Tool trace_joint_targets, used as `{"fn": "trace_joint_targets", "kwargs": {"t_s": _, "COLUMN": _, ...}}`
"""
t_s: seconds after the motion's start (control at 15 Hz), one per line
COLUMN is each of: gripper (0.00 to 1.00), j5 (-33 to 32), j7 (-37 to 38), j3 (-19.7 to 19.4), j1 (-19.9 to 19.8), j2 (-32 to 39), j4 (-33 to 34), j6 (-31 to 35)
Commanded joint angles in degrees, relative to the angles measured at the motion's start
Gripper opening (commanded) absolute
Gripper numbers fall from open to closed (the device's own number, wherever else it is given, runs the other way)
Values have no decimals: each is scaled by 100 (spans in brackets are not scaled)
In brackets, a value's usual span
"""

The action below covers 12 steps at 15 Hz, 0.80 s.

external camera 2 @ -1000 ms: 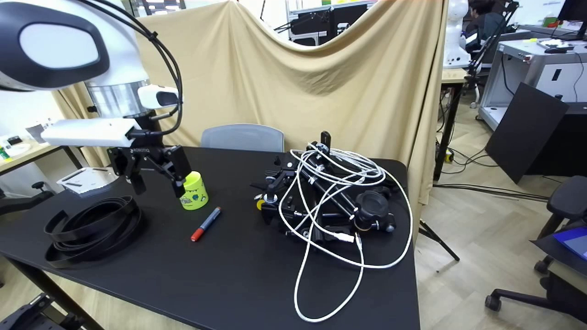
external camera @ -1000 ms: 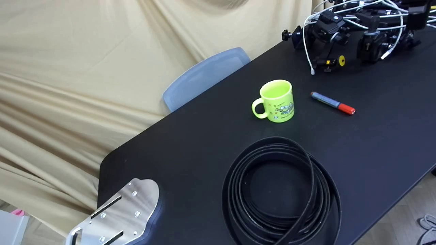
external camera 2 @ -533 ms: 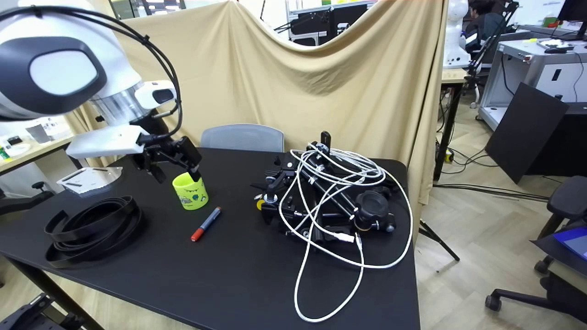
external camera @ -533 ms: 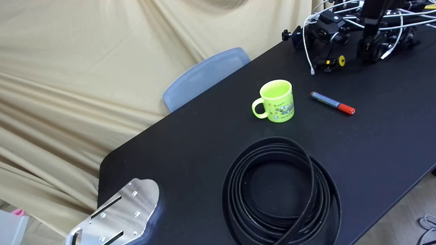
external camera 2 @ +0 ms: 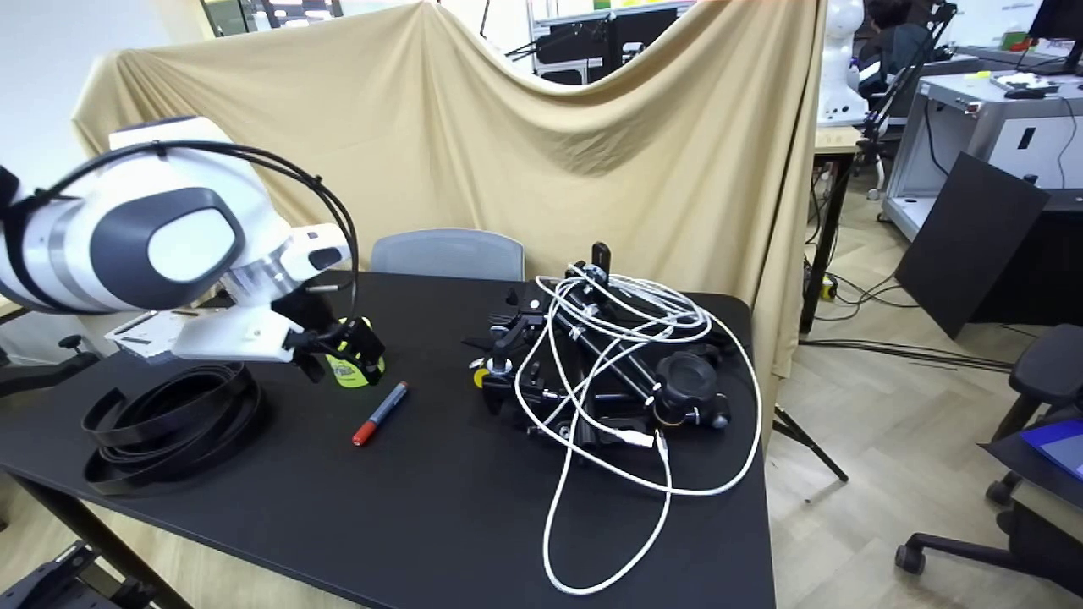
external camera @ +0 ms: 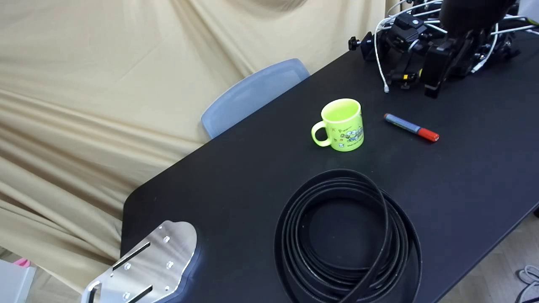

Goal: Put the red and blue marker inside the yellow mug

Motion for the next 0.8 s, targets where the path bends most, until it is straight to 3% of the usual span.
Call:
{"fn": "trace_joint_targets", "kwargs": {"t_s": 0.0, "gripper": 100, "j5": -133, "j7": 391, "j3": -43, "j1": 85, "j2": 737, "j4": 225, "j6": 351}}
{"fn": "trace_joint_targets", "kwargs": {"t_s": 0.73, "gripper": 100, "j5": 310, "j7": 331, "j3": -70, "j1": 417, "j2": 1884, "j4": 738, "j6": 558}}
